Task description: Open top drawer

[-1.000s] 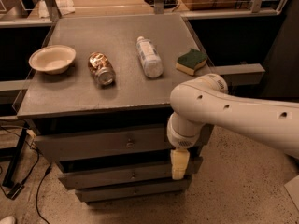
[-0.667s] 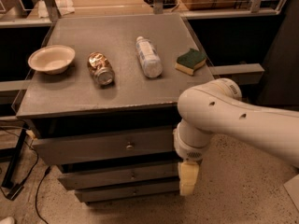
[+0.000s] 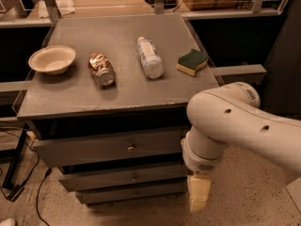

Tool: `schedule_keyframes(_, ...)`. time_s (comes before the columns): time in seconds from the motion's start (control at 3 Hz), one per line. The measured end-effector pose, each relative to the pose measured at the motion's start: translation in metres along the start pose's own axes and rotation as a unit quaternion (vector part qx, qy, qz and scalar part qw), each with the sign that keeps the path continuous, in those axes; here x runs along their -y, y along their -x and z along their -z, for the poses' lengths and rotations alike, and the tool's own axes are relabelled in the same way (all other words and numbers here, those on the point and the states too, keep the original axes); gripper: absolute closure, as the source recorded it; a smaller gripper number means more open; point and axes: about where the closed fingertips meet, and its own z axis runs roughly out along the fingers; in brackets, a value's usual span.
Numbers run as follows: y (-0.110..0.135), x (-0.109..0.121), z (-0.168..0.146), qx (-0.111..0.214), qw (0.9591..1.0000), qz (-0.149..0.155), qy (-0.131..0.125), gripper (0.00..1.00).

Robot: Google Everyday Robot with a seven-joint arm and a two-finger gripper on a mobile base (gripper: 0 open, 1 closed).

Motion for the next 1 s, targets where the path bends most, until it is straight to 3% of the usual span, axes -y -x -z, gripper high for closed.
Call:
schedule_keyframes(0.67,0.042,0.065,0.006,0.002,0.9991,0.019,-0.038,0.0)
schedule_keyframes(1.0,0.043,0.065,0.006,0.003,0.9991,0.02,-0.038,0.0)
